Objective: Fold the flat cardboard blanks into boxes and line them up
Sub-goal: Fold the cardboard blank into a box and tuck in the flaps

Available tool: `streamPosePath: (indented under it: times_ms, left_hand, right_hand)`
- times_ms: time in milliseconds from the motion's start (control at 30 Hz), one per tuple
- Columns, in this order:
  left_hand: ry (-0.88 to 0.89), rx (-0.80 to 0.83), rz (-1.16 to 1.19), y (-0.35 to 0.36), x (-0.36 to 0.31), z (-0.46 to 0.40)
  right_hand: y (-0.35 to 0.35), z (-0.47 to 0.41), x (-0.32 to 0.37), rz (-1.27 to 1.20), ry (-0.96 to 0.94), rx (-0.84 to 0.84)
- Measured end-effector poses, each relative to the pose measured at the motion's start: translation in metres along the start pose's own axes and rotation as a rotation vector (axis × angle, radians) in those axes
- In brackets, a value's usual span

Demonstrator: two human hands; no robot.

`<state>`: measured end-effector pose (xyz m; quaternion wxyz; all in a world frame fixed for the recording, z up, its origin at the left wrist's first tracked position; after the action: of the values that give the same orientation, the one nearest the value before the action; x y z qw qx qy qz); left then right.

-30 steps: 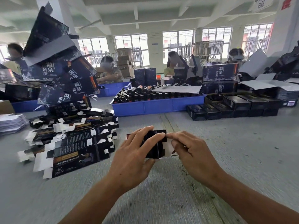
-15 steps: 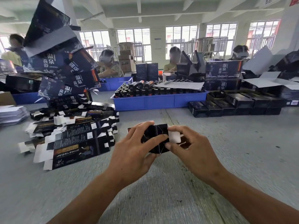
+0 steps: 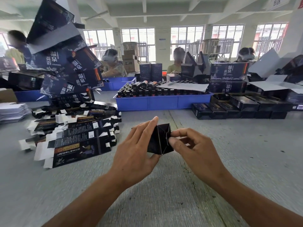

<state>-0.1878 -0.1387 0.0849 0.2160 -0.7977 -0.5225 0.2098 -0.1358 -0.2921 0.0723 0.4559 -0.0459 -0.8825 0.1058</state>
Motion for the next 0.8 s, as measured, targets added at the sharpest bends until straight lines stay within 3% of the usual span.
streamPosePath:
  times_ms: [200,533,800]
  left_hand:
    - [0.001,-0.001,0.035,0.003,-0.007,0.001]
    - [0.006,-0.01,0.075,0.003,-0.015,0.002]
    - [0.088,-0.018,0.081,0.003,-0.019,0.001]
  right_hand:
    - [0.0,-0.004,-0.011,-0.088,0.123,0.022]
    - [-0.009,-0.001,0.0,0.062,0.013,-0.09]
    - [0.003,0.002,0.0,0.074,0.015,0.047]
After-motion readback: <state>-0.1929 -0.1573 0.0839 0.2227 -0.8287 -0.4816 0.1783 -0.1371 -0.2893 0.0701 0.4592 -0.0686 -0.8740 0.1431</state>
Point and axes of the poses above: each hand's wrist, its own z-axis away from the middle knuckle, its own y-axis out of the palm, x = y × z, the point moved 9 cm from there along -z, towards the middle knuckle, and after that the axes turned 7 degrees about -x, right-handed, at the moved point
